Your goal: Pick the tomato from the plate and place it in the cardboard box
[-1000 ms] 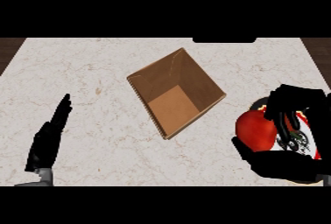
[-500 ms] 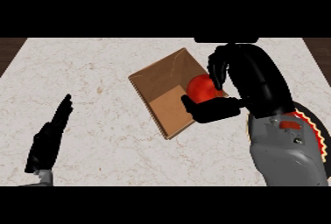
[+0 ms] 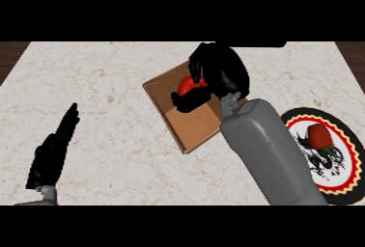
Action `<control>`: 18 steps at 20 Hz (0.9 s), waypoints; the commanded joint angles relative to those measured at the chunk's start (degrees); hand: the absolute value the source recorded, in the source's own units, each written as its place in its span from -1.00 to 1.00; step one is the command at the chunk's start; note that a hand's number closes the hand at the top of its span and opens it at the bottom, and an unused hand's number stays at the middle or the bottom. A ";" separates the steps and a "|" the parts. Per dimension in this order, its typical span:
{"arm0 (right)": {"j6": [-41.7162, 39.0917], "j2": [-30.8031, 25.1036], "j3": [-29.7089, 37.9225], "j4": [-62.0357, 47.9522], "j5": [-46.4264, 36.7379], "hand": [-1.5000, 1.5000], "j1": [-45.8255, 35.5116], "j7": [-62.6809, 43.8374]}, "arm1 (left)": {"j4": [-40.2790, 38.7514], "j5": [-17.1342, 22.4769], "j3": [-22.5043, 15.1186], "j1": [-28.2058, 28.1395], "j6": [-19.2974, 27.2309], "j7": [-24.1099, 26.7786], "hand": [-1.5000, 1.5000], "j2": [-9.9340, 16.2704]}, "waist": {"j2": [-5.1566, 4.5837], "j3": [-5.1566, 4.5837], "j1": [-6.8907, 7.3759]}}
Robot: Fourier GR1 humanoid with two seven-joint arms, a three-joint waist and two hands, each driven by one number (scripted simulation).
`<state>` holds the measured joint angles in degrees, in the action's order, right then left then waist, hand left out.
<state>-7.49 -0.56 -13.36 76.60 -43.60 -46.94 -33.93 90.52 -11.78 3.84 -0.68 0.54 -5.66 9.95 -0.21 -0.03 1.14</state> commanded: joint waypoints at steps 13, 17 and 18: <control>30.88 0.55 -1.51 -22.57 15.80 -1.00 -4.39 11.07 | -2.84 -1.04 -0.35 1.45 0.49 1.96 0.00 -1.43 | -0.12 0.04 0.48; 33.77 0.55 8.60 -21.84 19.14 -1.00 -7.27 15.43 | -1.48 -2.23 -1.50 1.97 1.54 -0.15 0.00 -2.49 | -0.07 0.08 -0.29; 36.08 0.55 9.84 -22.08 21.40 -1.00 -3.83 19.73 | -0.94 -0.80 0.93 2.68 0.48 -0.39 0.00 -0.24 | -0.20 0.11 -0.05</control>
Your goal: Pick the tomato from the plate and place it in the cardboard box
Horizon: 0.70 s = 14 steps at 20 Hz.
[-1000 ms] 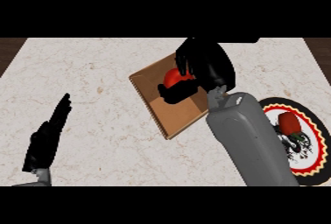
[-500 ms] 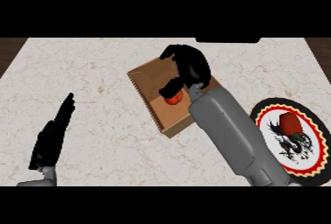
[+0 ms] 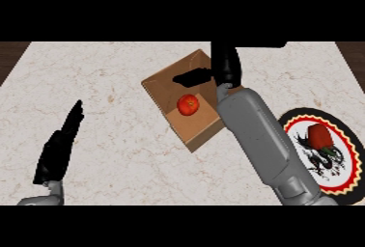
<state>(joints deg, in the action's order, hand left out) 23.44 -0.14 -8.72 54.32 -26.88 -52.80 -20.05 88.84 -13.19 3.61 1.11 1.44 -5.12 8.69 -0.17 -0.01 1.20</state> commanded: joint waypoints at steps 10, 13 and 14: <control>1.65 -9.88 17.61 12.68 14.49 -1.00 9.66 8.56 | -0.89 1.66 2.92 -1.48 -1.24 0.26 0.00 1.80 | 0.28 0.03 -1.69; -3.19 -14.54 22.56 14.37 19.86 -1.00 15.19 11.93 | 1.25 2.52 3.16 -1.34 -2.27 -0.52 0.00 2.37 | 0.26 0.07 -1.59; -5.20 -17.10 24.13 17.33 21.43 -1.00 14.84 8.15 | 2.12 0.86 1.94 -2.44 -0.80 -0.67 0.00 1.26 | 0.44 0.06 -1.90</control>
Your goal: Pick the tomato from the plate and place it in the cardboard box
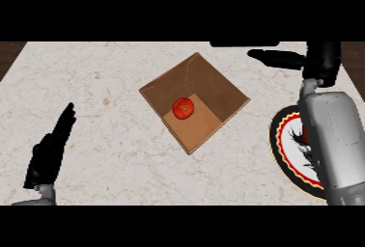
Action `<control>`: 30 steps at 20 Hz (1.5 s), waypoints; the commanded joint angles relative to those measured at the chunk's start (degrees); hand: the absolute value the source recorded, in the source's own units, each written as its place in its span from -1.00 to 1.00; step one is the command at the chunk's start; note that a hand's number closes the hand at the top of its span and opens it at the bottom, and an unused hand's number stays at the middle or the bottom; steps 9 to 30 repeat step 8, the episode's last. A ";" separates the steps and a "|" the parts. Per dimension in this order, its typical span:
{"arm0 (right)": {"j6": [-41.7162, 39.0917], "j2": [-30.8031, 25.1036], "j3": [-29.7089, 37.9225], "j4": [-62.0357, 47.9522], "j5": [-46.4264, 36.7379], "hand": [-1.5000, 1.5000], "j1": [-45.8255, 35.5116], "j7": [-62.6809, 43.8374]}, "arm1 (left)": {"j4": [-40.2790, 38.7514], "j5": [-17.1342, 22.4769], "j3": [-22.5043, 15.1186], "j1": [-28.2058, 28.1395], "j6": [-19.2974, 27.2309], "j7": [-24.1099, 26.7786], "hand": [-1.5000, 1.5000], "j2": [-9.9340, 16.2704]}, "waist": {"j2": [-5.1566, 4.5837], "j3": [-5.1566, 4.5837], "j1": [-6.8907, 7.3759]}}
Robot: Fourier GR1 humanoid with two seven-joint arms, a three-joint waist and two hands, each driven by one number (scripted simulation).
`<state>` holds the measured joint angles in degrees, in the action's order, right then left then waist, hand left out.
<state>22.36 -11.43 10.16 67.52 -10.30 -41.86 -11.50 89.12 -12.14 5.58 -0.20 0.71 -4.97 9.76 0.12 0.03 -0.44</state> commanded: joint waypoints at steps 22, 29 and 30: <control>-21.26 -17.84 14.25 3.87 16.12 -1.00 12.71 6.55 | 2.21 -1.76 -1.63 -0.04 0.65 -2.92 0.00 -1.28 | -0.15 0.00 0.37; -21.26 -17.84 14.25 3.87 16.12 -1.00 12.71 6.55 | 2.21 -1.76 -1.63 -0.04 0.65 -2.92 0.00 -1.28 | -0.15 0.00 0.37; -21.26 -17.84 14.25 3.87 16.12 -1.00 12.71 6.55 | 2.21 -1.76 -1.63 -0.04 0.65 -2.92 0.00 -1.28 | -0.15 0.00 0.37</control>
